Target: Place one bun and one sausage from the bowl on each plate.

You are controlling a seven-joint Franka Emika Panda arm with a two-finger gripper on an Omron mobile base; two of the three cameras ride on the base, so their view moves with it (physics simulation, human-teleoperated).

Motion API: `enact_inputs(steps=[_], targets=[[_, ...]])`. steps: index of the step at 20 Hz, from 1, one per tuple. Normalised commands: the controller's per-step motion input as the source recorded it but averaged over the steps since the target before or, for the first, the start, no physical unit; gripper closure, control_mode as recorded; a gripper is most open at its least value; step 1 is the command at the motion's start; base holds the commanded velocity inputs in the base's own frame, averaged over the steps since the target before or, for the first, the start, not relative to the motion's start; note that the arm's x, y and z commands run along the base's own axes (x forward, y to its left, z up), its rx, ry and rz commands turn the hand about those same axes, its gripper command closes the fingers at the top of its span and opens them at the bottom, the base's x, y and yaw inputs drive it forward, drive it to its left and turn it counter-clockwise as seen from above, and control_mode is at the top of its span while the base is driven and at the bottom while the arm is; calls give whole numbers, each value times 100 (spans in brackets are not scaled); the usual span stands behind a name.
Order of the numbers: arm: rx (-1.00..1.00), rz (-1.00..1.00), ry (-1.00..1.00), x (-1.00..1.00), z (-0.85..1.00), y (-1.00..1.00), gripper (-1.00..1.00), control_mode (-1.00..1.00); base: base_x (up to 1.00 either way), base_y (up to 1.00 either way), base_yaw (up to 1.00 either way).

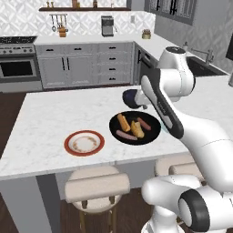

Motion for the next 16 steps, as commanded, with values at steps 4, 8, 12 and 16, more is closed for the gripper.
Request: enact_inputs(steps=[4, 8, 12, 16], targets=[[0, 0, 0, 0, 0, 0, -100, 100, 91, 0, 3], [0, 0, 0, 0, 0, 0, -100, 100, 88, 0, 2], [0, 0, 0, 0, 0, 0, -100, 100, 51, 0, 0], [0, 0, 6, 64, -55, 0, -100, -100, 0, 0, 0]])
